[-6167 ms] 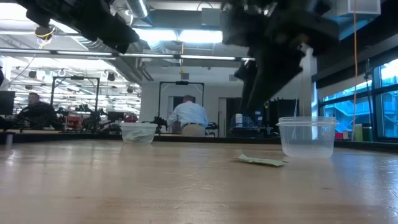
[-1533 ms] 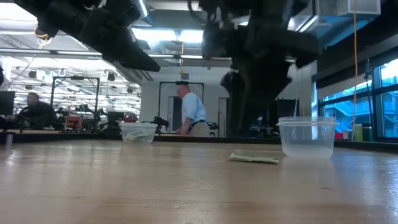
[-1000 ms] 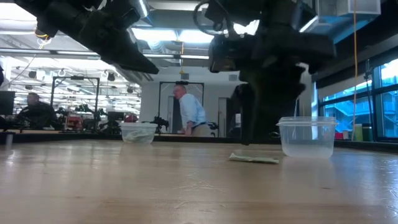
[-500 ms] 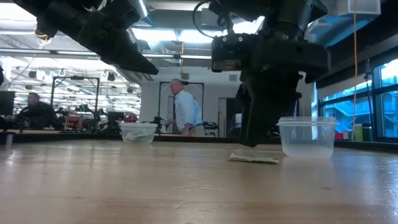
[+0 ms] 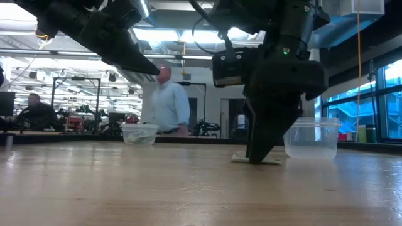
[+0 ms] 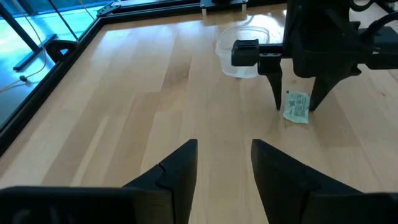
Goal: Pick and place Stevia / Truvia into bins
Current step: Put the stevia packet into the top transparent container
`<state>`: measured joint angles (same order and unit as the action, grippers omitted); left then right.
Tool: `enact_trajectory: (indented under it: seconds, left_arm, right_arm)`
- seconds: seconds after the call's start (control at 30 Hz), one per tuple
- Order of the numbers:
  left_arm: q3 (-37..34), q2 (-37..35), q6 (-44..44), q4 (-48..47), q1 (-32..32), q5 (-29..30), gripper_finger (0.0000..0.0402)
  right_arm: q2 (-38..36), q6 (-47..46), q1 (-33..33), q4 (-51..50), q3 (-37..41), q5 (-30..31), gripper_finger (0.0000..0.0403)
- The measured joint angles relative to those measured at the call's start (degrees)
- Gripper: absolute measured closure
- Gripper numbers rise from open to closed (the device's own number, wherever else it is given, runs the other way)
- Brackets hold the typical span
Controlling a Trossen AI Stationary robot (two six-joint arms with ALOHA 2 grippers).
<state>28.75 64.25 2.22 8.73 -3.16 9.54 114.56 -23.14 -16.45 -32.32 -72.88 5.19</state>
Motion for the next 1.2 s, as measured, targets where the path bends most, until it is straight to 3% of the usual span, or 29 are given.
enact_trajectory:
  seconds: [0.57,1.2]
  left_arm:
    - [0.0,0.0,0.0,0.0,0.0,0.0,0.0256]
    - [0.0,0.0,-1.2,0.0,0.0,-0.2,0.0256]
  right_arm:
    - [0.1,0.8,0.1,-0.9,0.0,0.1,0.0282]
    - [-1.2,5.7,0.2,-2.6,-2.2,-0.5,0.0291]
